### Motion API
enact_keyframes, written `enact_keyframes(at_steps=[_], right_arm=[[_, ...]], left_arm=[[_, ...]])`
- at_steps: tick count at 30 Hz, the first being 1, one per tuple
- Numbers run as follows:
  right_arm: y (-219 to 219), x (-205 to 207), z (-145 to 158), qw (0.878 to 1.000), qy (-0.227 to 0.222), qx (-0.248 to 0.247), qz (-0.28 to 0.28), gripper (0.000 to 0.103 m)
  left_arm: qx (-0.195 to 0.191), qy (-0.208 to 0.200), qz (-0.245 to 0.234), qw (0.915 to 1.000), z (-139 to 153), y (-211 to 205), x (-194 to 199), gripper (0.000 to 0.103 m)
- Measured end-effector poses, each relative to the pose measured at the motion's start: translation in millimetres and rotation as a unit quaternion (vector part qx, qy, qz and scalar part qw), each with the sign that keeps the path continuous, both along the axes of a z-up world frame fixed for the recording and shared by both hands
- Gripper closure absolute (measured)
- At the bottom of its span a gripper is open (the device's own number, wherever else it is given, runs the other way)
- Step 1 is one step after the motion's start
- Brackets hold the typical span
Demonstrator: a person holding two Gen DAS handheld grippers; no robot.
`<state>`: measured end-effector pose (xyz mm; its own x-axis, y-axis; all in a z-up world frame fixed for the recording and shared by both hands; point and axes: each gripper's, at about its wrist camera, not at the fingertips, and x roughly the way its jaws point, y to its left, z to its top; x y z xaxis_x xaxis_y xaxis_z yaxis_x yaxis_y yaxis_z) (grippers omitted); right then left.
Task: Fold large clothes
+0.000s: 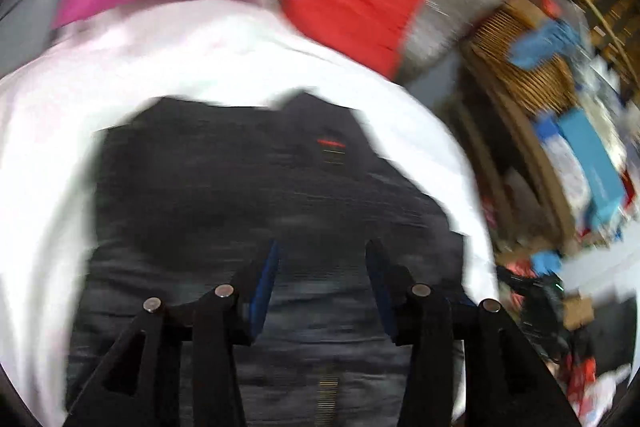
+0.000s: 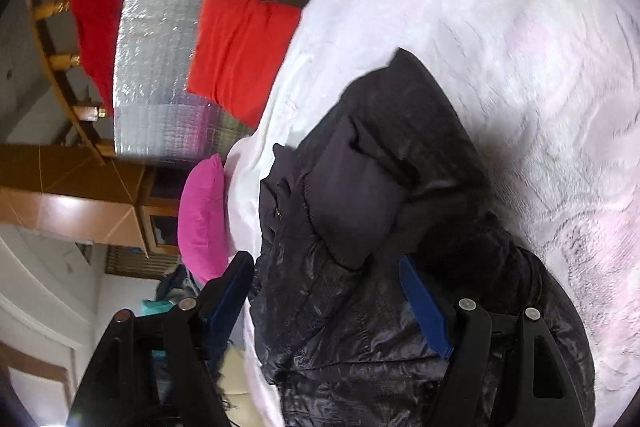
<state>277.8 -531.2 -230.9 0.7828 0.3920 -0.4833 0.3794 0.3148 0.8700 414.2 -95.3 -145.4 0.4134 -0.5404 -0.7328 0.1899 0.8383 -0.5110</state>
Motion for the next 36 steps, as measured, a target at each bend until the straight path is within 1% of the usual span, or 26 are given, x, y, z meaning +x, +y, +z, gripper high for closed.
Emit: enact_keyframes(at_steps=[2, 4, 7, 10, 12, 13, 14, 15, 17, 18, 20, 21, 22, 23, 24, 25, 29, 31, 32, 36], right_arm=[[-1, 0, -4, 1.0, -0.003, 0.005, -0.003, 0.025], [3, 4, -2, 1.0, 0.002, -0.013, -0.004, 0.025], [6, 17, 0, 0.998, 0.027, -0.06, -0.011, 0.025], [10, 31, -5, 0.994, 0.056, -0.094, -0.021, 0.025], [11, 41, -11, 0.99, 0.077, -0.114, -0.028, 0.025], [11, 44, -13, 0.989, 0.082, -0.119, -0.03, 0.025], [12, 48, -14, 0.987, 0.086, -0.131, -0.034, 0.025], [14, 50, -14, 0.986, 0.085, -0.142, -0.036, 0.026], [19, 56, -10, 0.983, 0.072, -0.167, -0.035, 0.038], [21, 57, -9, 0.982, 0.071, -0.173, -0.035, 0.043], [22, 57, -8, 0.98, 0.071, -0.182, -0.043, 0.05], [22, 57, -7, 0.98, 0.068, -0.184, -0.045, 0.057], [22, 57, -6, 0.98, 0.064, -0.185, -0.046, 0.069], [22, 55, -4, 0.98, 0.053, -0.187, -0.05, 0.074], [21, 53, -4, 0.979, 0.047, -0.192, -0.053, 0.082], [22, 52, -2, 0.977, 0.044, -0.2, -0.057, 0.085], [36, 44, 15, 0.966, 0.029, -0.25, -0.064, 0.088], [46, 35, 28, 0.958, 0.011, -0.279, -0.065, 0.088], [53, 26, 37, 0.953, 0.001, -0.296, -0.065, 0.088], [68, -5, 58, 0.942, -0.021, -0.33, -0.062, 0.088]], left_arm=[[-0.01, 0.015, 0.044, 0.9989, -18, 35, 7, 0.057], [-0.022, 0.028, 0.081, 0.9961, -35, 65, 10, 0.056], [-0.019, 0.028, 0.116, 0.9927, -55, 91, 13, 0.056], [-0.03, 0.028, 0.112, 0.9929, -74, 97, 16, 0.056], [-0.037, 0.035, 0.105, 0.9931, -81, 97, 19, 0.056], [-0.04, 0.037, 0.103, 0.9932, -78, 92, 21, 0.055], [-0.044, 0.034, 0.097, 0.9938, -76, 91, 22, 0.05], [-0.047, 0.029, 0.092, 0.9943, -73, 90, 22, 0.049], [-0.048, 0.025, 0.087, 0.9947, -72, 85, 24, 0.049], [-0.043, 0.025, 0.084, 0.9953, -72, 84, 24, 0.049], [-0.032, 0.02, 0.08, 0.9961, -73, 82, 23, 0.049], [-0.026, 0.017, 0.078, 0.9964, -72, 81, 22, 0.049], [-0.017, 0.014, 0.075, 0.9969, -72, 79, 21, 0.049], [-0.009, 0.012, 0.074, 0.9971, -72, 77, 21, 0.049], [-0.001, 0.011, 0.073, 0.9972, -72, 75, 21, 0.049], [0.003, 0.011, 0.073, 0.9973, -73, 74, 21, 0.049], [0.019, 0.009, 0.075, 0.9969, -75, 74, 21, 0.049], [0.025, 0.007, 0.079, 0.9966, -75, 74, 20, 0.049], [0.026, 0.007, 0.079, 0.9965, -75, 74, 20, 0.049], [0.038, -0.001, 0.08, 0.9961, -71, 75, 16, 0.049]])
